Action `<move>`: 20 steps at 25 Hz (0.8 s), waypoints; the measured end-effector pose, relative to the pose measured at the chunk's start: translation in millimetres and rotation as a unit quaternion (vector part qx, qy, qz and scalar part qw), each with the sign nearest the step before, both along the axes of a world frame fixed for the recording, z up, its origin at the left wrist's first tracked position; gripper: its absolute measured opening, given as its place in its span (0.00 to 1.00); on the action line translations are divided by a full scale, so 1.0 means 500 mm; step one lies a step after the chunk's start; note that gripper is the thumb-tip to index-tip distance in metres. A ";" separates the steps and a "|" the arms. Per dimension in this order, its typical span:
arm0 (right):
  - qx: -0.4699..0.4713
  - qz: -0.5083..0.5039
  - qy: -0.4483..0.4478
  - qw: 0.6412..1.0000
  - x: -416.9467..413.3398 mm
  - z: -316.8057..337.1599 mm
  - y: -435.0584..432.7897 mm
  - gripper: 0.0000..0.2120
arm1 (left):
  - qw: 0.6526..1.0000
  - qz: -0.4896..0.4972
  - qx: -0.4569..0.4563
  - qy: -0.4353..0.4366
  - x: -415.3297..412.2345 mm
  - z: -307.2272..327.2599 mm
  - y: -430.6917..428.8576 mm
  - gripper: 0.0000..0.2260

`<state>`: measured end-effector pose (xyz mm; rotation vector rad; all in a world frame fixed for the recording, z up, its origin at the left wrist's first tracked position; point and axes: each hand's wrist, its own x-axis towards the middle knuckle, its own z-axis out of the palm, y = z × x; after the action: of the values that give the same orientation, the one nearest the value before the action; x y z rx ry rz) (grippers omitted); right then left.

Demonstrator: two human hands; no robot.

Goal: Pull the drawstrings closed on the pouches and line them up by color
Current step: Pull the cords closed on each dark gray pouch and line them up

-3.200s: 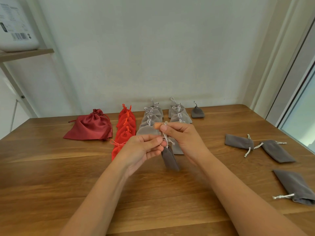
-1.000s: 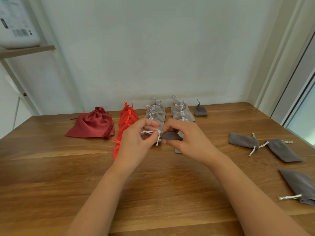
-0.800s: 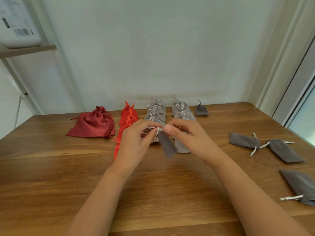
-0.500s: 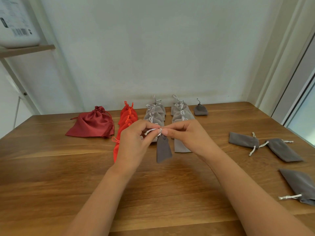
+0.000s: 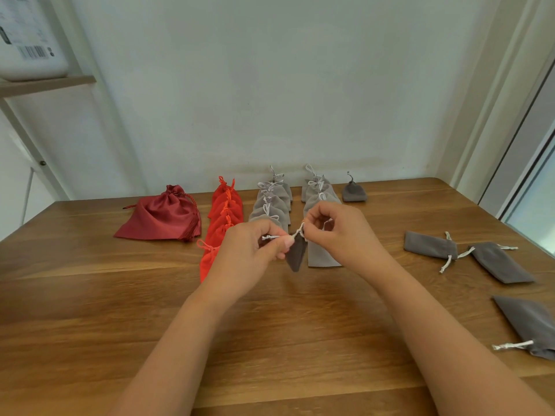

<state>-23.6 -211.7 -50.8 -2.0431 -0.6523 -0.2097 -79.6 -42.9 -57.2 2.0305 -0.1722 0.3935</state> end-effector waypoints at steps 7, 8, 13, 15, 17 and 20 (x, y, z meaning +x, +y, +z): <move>-0.065 0.020 -0.158 0.985 0.008 -0.006 -0.008 0.06 | 0.998 -0.043 -0.042 0.006 -0.010 0.006 -0.015 0.06; -0.061 0.014 -0.162 0.985 0.009 -0.008 -0.007 0.07 | 0.998 -0.036 -0.059 0.001 -0.009 0.004 -0.016 0.06; -0.042 0.032 -0.159 0.986 -0.001 -0.014 0.008 0.07 | 0.980 0.000 -0.197 -0.008 -0.003 0.010 -0.018 0.11; -0.033 0.044 -0.160 0.986 -0.008 -0.012 0.016 0.07 | 0.946 -0.005 -0.323 0.029 -0.001 0.019 -0.014 0.14; -0.028 0.049 -0.166 0.985 -0.013 -0.011 0.020 0.07 | 0.925 0.002 -0.375 0.067 0.000 0.024 -0.012 0.07; -0.019 0.050 -0.170 0.984 -0.016 -0.008 0.019 0.07 | 0.916 -0.005 -0.386 0.110 0.004 0.019 -0.005 0.07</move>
<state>-31.5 -202.2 -54.9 -2.0235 -0.9724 -0.4975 -77.8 -45.4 -47.7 1.2727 0.1068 0.1754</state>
